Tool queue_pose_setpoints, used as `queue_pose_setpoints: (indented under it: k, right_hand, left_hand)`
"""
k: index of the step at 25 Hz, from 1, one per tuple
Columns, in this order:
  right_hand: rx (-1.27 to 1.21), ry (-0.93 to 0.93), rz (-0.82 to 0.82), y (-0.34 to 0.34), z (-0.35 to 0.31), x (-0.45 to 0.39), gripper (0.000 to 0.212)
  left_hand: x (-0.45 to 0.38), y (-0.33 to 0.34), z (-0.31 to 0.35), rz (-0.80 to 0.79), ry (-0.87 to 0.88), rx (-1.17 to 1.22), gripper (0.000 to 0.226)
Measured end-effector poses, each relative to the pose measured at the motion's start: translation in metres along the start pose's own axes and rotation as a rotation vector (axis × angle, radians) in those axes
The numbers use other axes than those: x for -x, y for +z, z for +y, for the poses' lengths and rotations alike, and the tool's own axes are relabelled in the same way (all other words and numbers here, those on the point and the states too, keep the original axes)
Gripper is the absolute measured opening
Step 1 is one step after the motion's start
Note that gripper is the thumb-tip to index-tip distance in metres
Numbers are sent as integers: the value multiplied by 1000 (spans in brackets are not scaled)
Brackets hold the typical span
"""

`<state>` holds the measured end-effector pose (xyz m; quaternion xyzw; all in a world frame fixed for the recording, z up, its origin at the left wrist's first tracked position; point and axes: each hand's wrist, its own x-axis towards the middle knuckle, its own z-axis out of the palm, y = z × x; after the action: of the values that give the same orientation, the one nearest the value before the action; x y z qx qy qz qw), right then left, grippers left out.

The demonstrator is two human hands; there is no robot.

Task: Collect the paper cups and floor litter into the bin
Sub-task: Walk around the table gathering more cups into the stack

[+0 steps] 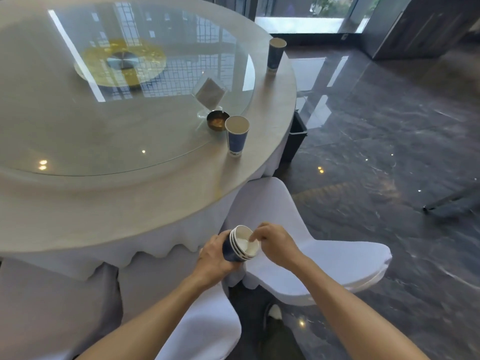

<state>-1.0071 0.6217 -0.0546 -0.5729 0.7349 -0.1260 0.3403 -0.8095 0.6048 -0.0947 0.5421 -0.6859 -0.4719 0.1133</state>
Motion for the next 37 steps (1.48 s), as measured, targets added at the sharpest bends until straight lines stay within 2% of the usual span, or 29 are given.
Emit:
queue_pose_setpoints:
  k: [3, 8, 12, 18, 21, 24, 27, 31, 33, 37]
  right_hand:
    - [7, 109, 48, -22, 62, -36, 40]
    - [133, 237, -316, -41, 168, -86, 35]
    - [241, 264, -508, -42, 222, -116, 50]
    - [370, 216, -510, 0, 274, -177, 75]
    - [600, 95, -558, 40, 302, -212, 88]
    - [746, -19, -683, 85, 336, -234, 87]
    - [718, -32, -765, 114, 358, -236, 74]
    - [629, -51, -767, 124, 365, -223, 27]
    - [522, -4, -728, 110, 355, -217, 26]
    - [-2, 213, -342, 48, 297, -210, 17]
  left_hand:
    - [-29, 21, 14, 14, -62, 27, 85]
    - [-58, 74, 38, 98, -208, 113, 82]
    - [-74, 113, 52, 122, -246, 132, 82]
    - [-132, 156, 28, 156, -269, 193, 79]
    - [-167, 179, 1, 170, -261, 201, 81]
    - [-190, 203, -33, 151, -298, 192, 84]
    - [-195, 216, -59, 108, -339, 183, 83]
    - [-189, 223, -70, 89, -382, 181, 84]
    - [-182, 220, -61, 74, -384, 173, 84]
    - [-169, 195, -20, -10, -320, 87, 88]
